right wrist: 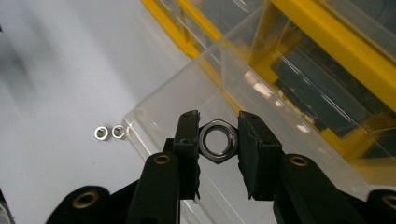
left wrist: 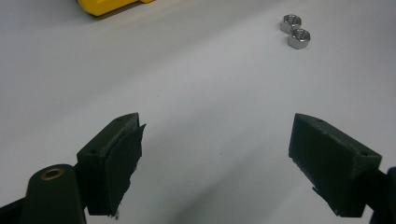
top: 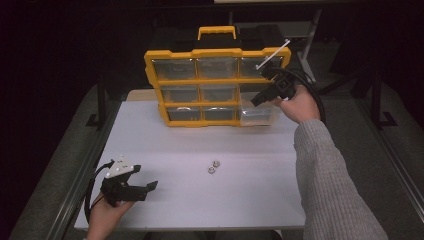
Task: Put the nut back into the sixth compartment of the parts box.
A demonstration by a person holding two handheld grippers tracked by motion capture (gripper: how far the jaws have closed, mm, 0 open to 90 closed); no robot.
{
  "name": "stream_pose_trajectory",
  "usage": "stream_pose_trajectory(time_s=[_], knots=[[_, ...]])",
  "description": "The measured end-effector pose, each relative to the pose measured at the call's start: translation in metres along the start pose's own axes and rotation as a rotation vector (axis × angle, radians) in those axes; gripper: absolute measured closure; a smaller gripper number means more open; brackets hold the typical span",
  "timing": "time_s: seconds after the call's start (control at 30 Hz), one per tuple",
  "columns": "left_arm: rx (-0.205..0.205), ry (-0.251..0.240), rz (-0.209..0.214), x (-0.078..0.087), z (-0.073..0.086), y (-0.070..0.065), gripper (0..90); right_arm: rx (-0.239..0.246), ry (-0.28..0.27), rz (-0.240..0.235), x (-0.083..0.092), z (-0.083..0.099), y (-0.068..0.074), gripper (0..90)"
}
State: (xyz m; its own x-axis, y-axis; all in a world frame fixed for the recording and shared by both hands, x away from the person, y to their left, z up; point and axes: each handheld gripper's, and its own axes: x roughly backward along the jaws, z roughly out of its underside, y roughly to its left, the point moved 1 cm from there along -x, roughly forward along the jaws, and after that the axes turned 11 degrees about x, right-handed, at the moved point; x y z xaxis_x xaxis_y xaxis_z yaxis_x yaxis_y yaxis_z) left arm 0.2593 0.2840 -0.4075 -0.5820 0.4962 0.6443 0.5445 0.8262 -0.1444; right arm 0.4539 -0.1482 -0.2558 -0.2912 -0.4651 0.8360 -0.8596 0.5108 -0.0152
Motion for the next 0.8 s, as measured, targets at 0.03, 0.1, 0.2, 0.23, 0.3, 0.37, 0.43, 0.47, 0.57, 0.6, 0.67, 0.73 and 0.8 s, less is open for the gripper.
stream_pose_trajectory(time_s=[0.03, 0.1, 0.2, 0.23, 0.3, 0.37, 0.43, 0.47, 0.57, 0.6, 0.67, 0.73, 0.8], knots=[[0.000, 0.000, -0.001, 0.000, 0.000, 0.000, 17.0, 0.001, 0.004, 0.002, -0.001, 0.000, -0.001, 67.9], [-0.001, 0.000, -0.001, 0.000, 0.000, 0.000, 17.0, -0.006, 0.004, 0.006, -0.002, 0.000, -0.001, 66.9], [-0.006, 0.000, -0.002, 0.000, 0.000, 0.000, 16.9, -0.008, -0.009, 0.011, 0.000, -0.001, -0.001, 65.0], [-0.005, 0.000, -0.001, 0.000, 0.000, 0.000, 16.9, -0.006, -0.014, 0.014, 0.001, -0.001, -0.001, 64.6], [-0.007, -0.001, -0.002, 0.000, 0.000, 0.000, 16.9, -0.007, -0.023, 0.011, 0.004, -0.001, 0.001, 64.1], [-0.013, 0.002, -0.002, 0.001, -0.001, 0.000, 17.0, 0.001, -0.034, 0.009, 0.007, -0.001, 0.003, 64.0], [-0.016, 0.003, -0.002, 0.000, -0.001, 0.000, 17.0, 0.004, -0.050, 0.007, 0.012, -0.001, 0.006, 63.8], [-0.020, 0.003, -0.003, 0.000, -0.001, 0.000, 17.0, 0.010, -0.063, 0.000, 0.014, -0.001, 0.008, 63.6], [-0.012, 0.001, -0.003, 0.000, -0.001, 0.000, 17.0, 0.037, -0.079, -0.016, 0.020, -0.002, 0.018, 62.7], [-0.010, -0.005, -0.003, 0.000, -0.001, -0.001, 16.9, 0.051, -0.086, -0.025, 0.021, -0.003, 0.023, 62.3], [-0.016, -0.004, -0.004, 0.000, -0.001, -0.001, 16.9, 0.087, -0.080, -0.030, 0.021, -0.003, 0.031, 61.7], [-0.013, 0.001, -0.005, 0.001, -0.002, -0.002, 17.0, 0.102, -0.085, -0.055, 0.020, -0.004, 0.040, 60.9], [-0.011, 0.004, -0.004, 0.001, -0.002, -0.002, 16.9, 0.126, -0.080, -0.068, 0.017, -0.004, 0.049, 60.1]])
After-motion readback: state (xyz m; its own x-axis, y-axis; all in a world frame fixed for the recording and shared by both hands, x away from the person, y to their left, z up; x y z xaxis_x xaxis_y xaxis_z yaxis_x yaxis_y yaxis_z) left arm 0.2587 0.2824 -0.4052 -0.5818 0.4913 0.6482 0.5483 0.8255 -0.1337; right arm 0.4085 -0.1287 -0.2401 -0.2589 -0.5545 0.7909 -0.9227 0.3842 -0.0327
